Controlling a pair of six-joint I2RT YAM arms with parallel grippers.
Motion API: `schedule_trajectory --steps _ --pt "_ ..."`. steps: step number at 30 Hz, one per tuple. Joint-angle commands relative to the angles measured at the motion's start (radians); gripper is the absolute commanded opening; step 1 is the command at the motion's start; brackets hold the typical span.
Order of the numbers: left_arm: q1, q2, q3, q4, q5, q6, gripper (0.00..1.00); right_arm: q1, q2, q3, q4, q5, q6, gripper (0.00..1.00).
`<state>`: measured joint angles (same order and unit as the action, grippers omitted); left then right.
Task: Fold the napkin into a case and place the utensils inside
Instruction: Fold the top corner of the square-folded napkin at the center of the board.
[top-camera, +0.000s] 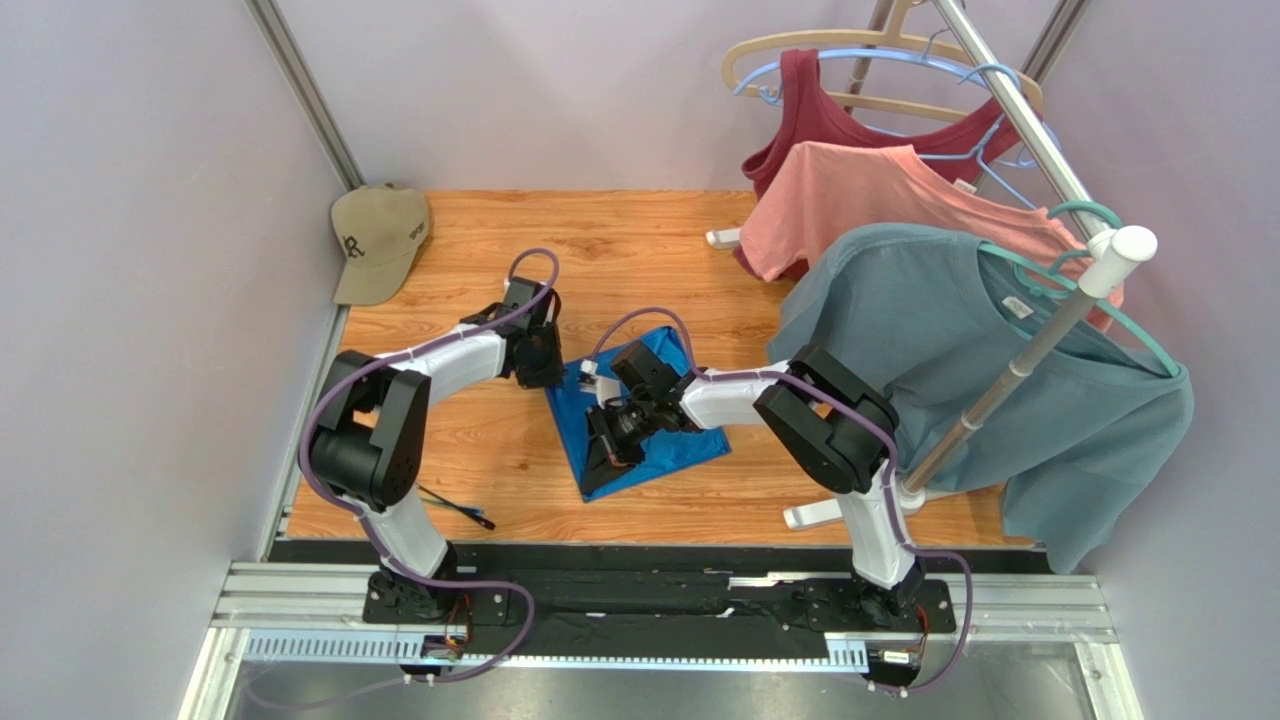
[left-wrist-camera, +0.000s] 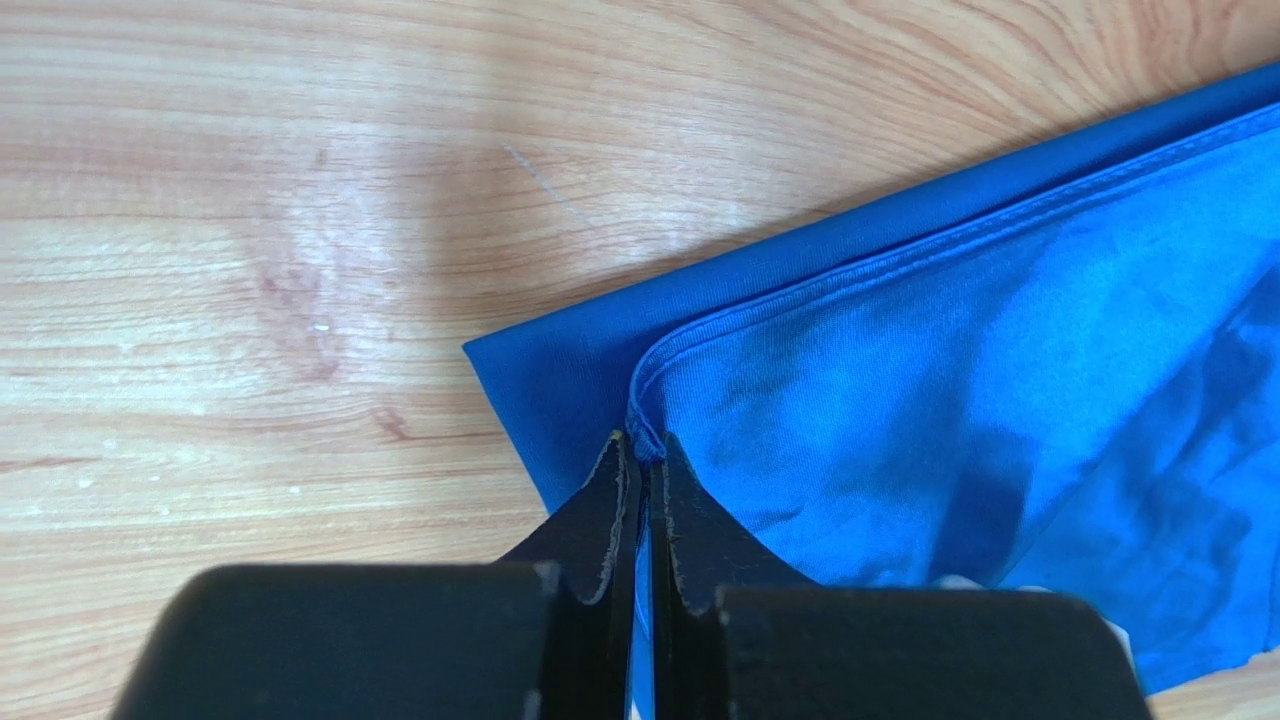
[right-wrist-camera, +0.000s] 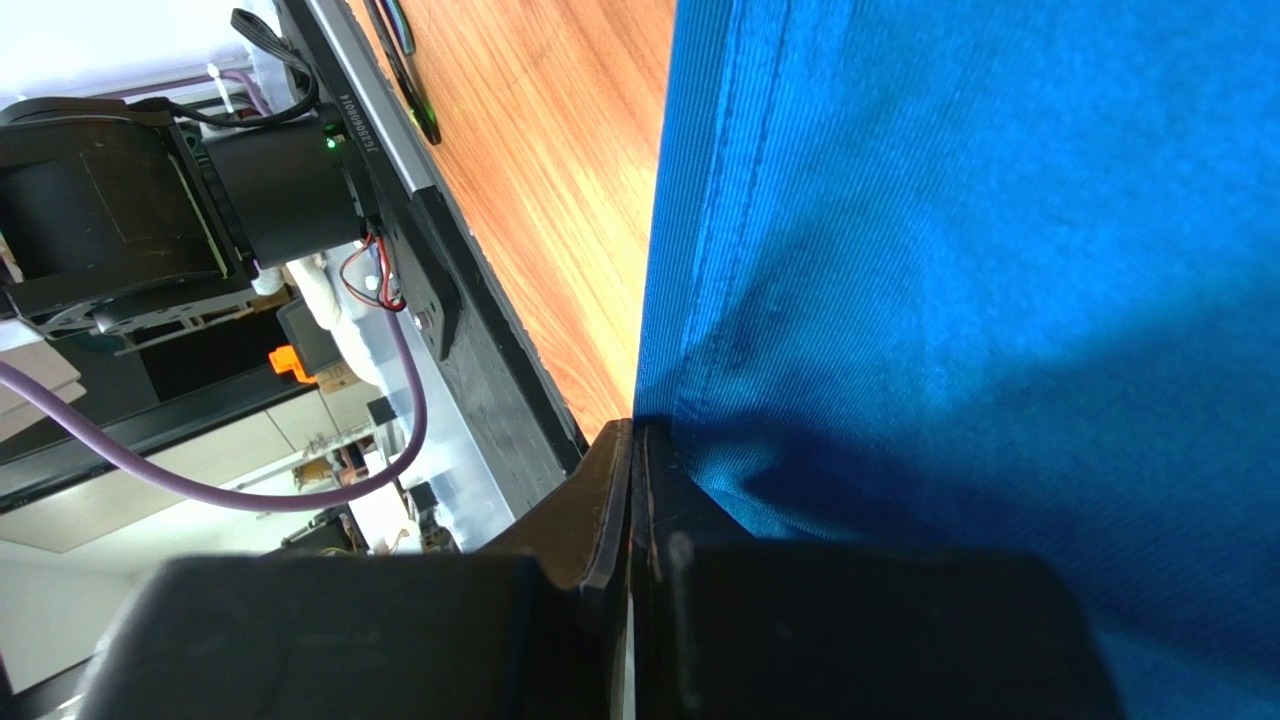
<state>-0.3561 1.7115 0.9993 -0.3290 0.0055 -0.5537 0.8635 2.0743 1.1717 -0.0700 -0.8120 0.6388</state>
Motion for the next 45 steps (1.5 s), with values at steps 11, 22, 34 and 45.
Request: schedule_trajectory --steps 11,22,34,45 --pt "0.023 -0.035 0.025 -0.015 -0.058 0.008 0.00 0.017 -0.049 0.045 0.003 -0.015 0.004 0.03" --pt "0.032 -0.039 0.025 -0.028 -0.079 0.015 0.00 0.038 -0.020 0.060 0.018 -0.018 0.018 0.07" --pt "0.043 -0.012 0.035 -0.038 -0.062 0.009 0.00 0.039 0.073 0.071 0.059 -0.044 0.021 0.11" --pt "0.052 -0.015 0.073 -0.056 -0.081 0.023 0.23 0.035 -0.002 0.062 0.056 -0.062 0.027 0.12"
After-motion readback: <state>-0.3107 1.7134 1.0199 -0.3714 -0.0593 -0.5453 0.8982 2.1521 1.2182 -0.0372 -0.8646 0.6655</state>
